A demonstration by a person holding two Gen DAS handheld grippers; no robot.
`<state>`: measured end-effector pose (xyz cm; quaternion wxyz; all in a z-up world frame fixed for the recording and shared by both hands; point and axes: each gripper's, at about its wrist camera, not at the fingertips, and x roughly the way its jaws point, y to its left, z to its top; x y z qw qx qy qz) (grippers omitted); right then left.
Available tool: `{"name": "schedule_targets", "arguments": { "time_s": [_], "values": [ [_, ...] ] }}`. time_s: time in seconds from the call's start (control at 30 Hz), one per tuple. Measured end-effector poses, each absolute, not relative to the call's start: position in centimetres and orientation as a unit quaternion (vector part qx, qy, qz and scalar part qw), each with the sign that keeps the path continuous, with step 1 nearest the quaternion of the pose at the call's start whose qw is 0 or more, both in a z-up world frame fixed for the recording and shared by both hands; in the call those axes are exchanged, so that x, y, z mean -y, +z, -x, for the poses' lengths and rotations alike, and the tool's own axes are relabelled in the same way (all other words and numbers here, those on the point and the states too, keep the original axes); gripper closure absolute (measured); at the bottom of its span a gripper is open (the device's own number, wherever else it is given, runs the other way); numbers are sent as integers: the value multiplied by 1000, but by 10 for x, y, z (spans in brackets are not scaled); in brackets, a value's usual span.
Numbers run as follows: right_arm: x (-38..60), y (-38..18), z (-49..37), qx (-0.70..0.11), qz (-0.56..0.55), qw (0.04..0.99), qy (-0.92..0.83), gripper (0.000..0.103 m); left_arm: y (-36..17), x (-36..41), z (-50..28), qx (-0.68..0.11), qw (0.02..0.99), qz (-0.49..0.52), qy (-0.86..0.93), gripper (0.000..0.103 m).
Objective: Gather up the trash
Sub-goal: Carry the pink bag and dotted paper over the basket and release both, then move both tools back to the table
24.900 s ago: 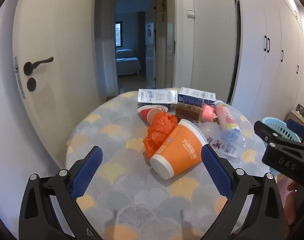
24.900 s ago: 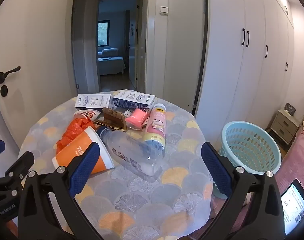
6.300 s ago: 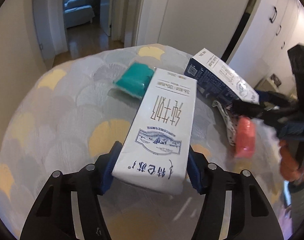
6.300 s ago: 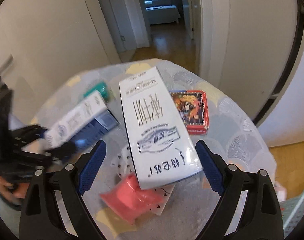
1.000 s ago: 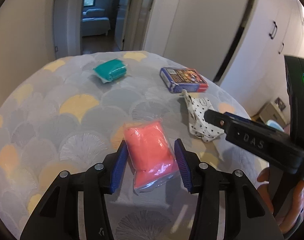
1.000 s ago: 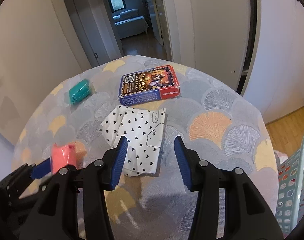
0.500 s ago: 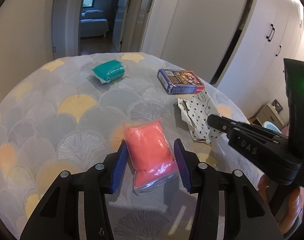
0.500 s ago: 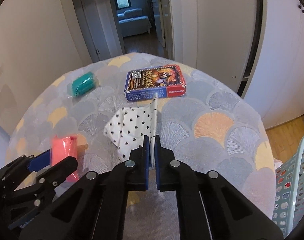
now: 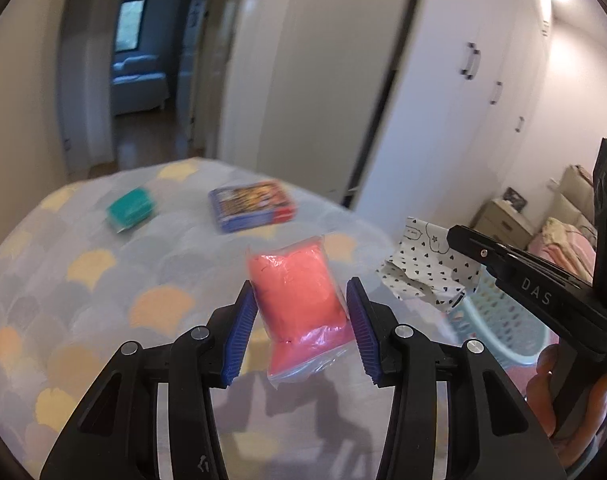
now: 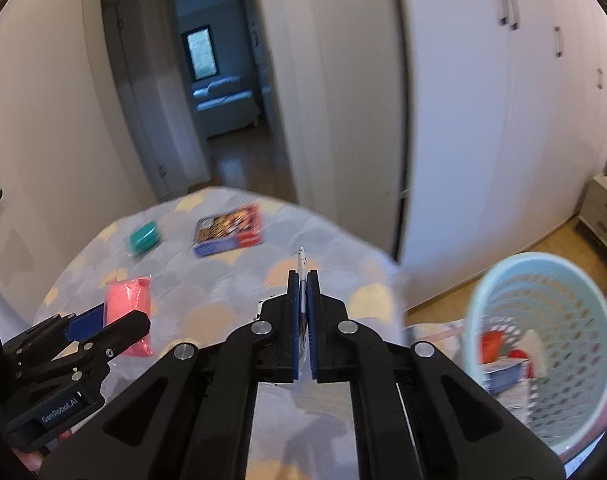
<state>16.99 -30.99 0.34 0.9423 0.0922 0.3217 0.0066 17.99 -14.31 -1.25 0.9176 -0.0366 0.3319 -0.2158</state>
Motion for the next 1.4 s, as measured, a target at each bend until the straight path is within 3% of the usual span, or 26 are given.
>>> {"name": "schedule_targets", "arguments": {
  "time_s": [0.6,1.1,1.23,1.4],
  "values": [
    [458,35,-83,-257,-151,947,-120,101,17,303,-155,-307,885,-27,-348,59],
    [529,-8,-67,-307,-204,907,-206,100,-29,389,-181,-390,816,-13,-426,58],
    [532,-11,-71,-319,-210,900,-211,99,-26,389,-182,-384,818,0,-428,33],
    [531,-11,-73,-323,-219,897,-208,88,-20,378,-177,-369,825,-3,-428,30]
  ]
}}
